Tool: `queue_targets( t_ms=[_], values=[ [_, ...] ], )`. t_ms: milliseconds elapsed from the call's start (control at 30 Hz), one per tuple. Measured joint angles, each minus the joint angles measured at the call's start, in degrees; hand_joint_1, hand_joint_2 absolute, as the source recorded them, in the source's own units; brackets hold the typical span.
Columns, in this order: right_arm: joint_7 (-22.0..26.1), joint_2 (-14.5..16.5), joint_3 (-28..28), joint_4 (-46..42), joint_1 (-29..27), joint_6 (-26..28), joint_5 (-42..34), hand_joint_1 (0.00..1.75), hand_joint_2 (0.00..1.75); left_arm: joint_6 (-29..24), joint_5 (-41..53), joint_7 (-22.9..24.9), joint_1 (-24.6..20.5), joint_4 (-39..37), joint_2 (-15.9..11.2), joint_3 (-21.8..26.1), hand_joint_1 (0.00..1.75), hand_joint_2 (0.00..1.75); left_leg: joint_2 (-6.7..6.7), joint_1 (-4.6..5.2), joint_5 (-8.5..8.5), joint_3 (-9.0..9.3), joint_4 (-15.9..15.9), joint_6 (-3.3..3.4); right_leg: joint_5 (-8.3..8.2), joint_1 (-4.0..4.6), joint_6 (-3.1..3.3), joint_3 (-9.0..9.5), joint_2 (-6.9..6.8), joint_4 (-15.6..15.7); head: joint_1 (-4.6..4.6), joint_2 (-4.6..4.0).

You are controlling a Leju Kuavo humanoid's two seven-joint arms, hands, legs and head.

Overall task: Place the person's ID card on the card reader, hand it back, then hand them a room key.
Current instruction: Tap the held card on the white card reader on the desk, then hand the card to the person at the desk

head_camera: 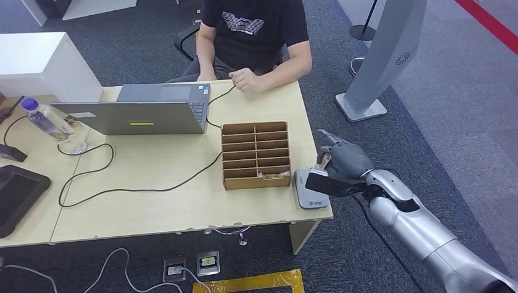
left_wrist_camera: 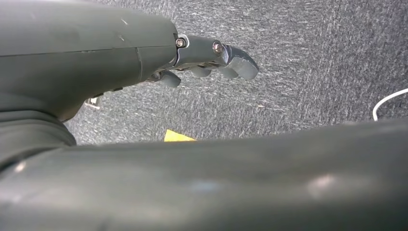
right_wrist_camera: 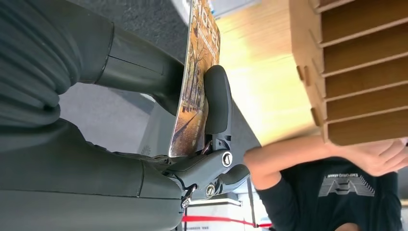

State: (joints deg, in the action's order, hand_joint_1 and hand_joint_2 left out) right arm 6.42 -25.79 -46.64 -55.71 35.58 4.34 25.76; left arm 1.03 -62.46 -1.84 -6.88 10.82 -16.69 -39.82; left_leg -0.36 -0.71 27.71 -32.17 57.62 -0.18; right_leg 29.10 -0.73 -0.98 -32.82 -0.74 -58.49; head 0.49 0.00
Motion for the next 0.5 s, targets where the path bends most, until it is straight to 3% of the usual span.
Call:
queue_targets(
  t_ms=[500],
  values=[
    [2.8, 1.8, -0.1, 8.9, -1.1, 0.7, -2.5, 1.75, 1.75, -1.1, -0.5, 1.1, -0.1, 0.0, 0.6, -0.8, 0.00, 0.00, -0.06, 0.00, 0.00, -0.01, 0.0, 0.00, 0.00, 0.00, 0.00, 0.00, -0.10, 0.0, 0.00, 0.00]
  ],
)
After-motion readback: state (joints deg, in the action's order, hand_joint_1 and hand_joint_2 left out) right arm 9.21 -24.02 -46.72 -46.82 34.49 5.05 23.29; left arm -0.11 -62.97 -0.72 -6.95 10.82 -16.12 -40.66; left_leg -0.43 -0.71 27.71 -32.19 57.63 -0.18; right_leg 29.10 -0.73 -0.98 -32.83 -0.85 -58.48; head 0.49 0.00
